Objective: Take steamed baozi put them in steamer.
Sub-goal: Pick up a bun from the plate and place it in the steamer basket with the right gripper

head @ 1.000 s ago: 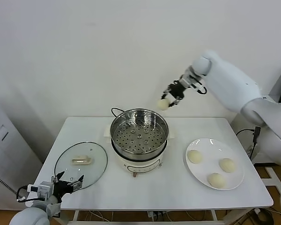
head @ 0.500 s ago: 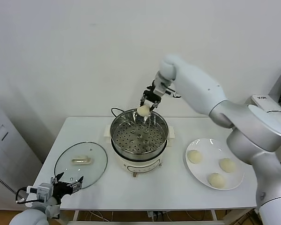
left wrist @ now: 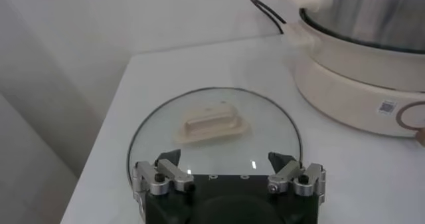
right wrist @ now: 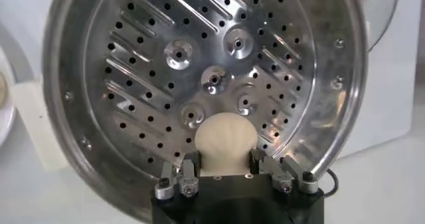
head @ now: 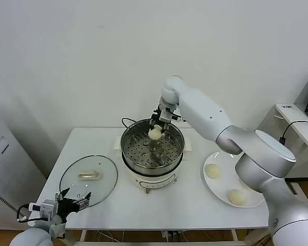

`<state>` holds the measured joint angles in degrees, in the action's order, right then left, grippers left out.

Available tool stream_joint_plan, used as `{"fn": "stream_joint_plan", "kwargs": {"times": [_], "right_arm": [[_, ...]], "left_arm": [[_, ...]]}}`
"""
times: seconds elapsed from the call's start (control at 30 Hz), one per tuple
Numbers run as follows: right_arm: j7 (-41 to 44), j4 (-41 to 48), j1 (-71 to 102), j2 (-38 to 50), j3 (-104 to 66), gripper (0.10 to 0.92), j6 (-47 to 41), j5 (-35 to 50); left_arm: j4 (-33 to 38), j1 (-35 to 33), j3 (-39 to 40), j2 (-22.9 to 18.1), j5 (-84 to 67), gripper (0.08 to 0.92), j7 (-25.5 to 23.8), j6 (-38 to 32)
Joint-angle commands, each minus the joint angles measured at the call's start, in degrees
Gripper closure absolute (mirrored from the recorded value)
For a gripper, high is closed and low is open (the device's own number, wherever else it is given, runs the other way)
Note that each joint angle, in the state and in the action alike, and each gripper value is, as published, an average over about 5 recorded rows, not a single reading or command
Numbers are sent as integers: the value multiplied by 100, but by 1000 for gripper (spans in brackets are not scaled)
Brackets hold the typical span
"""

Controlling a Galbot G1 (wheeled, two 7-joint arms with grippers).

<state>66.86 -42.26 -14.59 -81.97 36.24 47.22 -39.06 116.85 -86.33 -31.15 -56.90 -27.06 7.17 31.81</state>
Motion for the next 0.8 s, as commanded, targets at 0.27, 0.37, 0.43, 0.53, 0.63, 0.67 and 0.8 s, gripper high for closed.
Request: {"fn": "stream_joint_plan", "kwargs": {"times": [0.27,0.37,0.43,0.53,0.63,0.67,0.8], "right_arm": [[-291,-33,433,-112,-321,533,278,-886],[-375,-48,462,-129,-360,454,278,-1023],[-393,-62,454,-133,-384,393,278,-1073],[-379,-56,363,-95,-328,307,278,-773],[-275,-31,117,12,-94,236,278,-90],[-218,-32,-23,73,37,221,278,196],[0,-213,-711,491,878,204,112,1705]], "left_arm": [[-12,60,47,-5,3,177,-6,14],[-8,60,48,-10,5,177,-6,13],[-5,51,47,-13,5,177,-6,13],[14,14,34,-17,5,177,-6,13],[45,-42,0,-30,5,177,-6,10],[55,-59,-12,-36,6,177,-5,9],[86,-119,-50,-57,12,177,-6,-1]]}}
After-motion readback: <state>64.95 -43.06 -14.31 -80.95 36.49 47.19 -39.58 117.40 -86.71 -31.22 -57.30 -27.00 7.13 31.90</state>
